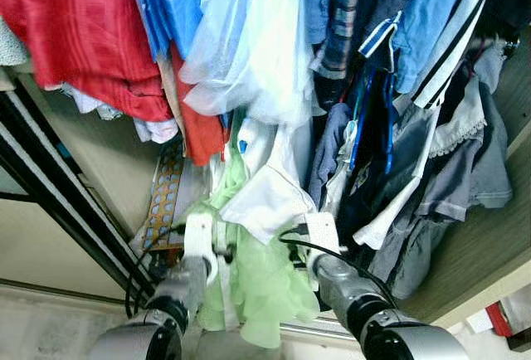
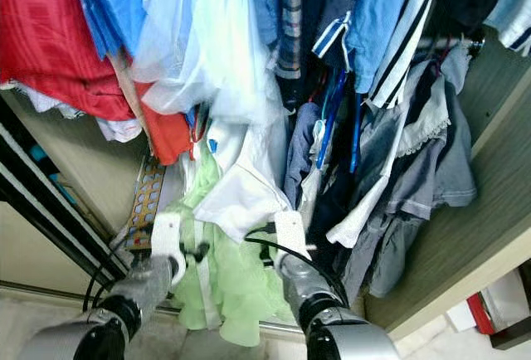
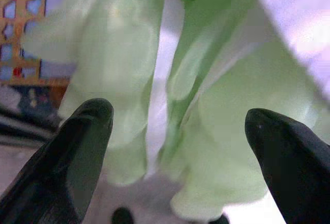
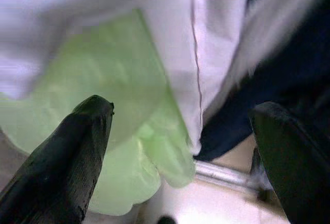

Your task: Clean up the room

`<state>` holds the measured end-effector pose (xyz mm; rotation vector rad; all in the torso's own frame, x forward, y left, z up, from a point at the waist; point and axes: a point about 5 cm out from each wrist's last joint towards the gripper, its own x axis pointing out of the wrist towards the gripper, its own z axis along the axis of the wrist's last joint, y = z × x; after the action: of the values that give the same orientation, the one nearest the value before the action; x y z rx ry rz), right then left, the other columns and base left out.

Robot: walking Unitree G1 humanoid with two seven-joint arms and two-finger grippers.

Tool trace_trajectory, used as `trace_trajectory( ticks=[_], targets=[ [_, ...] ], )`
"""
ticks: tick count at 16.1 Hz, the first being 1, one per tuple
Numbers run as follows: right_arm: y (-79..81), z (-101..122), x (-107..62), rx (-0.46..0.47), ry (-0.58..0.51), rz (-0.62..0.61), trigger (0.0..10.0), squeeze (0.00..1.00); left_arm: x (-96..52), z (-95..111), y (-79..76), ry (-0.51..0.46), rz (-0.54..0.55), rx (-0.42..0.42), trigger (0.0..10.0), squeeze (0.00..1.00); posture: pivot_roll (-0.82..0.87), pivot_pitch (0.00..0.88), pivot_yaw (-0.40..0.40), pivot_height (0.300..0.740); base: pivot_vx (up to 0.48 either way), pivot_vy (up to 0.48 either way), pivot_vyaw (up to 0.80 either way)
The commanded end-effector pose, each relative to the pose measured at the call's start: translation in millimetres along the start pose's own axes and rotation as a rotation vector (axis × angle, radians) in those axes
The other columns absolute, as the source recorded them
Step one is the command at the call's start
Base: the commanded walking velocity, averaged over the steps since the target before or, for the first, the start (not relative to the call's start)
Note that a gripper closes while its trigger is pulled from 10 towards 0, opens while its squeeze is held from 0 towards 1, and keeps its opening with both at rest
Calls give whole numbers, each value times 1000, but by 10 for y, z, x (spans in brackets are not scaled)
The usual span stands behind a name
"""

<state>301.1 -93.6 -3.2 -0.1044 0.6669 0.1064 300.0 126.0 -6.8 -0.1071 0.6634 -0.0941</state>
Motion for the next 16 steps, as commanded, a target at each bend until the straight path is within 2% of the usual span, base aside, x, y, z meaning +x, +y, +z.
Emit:
trace_trajectory(
  ticks=[1,2,3,4,6,7,8,9,10,11,12,13,14,15,16],
  targets=[
    [18,65,4,-28,-25,12,10000,0,3,31,-8,-18,-5,-17,10000,0,-74,0,-9,740,0,0,0],
    [-3,107,8,-35,-46,8,10000,0,13,153,-22,-68,-19,-14,10000,0,-75,0,-22,740,0,0,0],
    [-14,196,12,-43,-86,13,10000,0,17,293,-22,-131,-48,-68,10000,0,-77,0,-24,740,0,0,0],
    [-23,296,13,-32,-135,32,10000,0,13,419,-23,-191,-100,-170,10000,0,-75,0,-27,740,0,0,0],
    [-142,396,11,48,-193,22,10000,0,-11,504,80,-234,-142,-128,10000,0,-75,0,-23,740,0,0,0],
    [-271,504,3,106,-248,-7,10000,0,-41,554,172,-279,-136,-50,10000,0,-88,0,-15,740,0,0,0],
    [-335,570,-13,118,-297,-13,10000,0,-64,562,252,-297,-118,-15,10000,0,-96,0,-10,740,0,0,0],
    [-368,584,-30,108,-331,-8,10000,0,-90,547,302,-312,-141,-2,10000,0,-104,0,-8,740,0,0,0],
    [-415,600,-69,69,-388,7,10000,0,-142,537,338,-342,-248,-87,10000,0,-105,0,-8,740,0,0,0],
    [-473,591,-126,35,-443,27,10000,0,-225,531,365,-396,-321,-139,10000,0,-98,0,-13,740,0,0,0],
    [-495,584,-151,38,-461,36,10000,0,-256,520,365,-406,-333,-124,10000,0,-98,0,-13,740,0,0,0],
    [-560,556,-252,-16,-521,52,10000,0,-404,468,348,-449,-363,-96,10000,0,-88,0,-21,740,0,0,0],
    [-634,490,-388,-58,-566,53,10000,0,-645,338,340,-505,-371,-25,10000,0,-86,0,-23,740,0,0,0],
    [-665,460,-444,-44,-585,48,10000,0,-759,277,349,-554,-364,15,10000,0,-86,0,-24,740,0,0,0],
    [-673,447,-473,-34,-592,47,10000,0,-813,260,355,-578,-372,15,10000,0,-85,0,-25,740,0,0,0]
  ],
)
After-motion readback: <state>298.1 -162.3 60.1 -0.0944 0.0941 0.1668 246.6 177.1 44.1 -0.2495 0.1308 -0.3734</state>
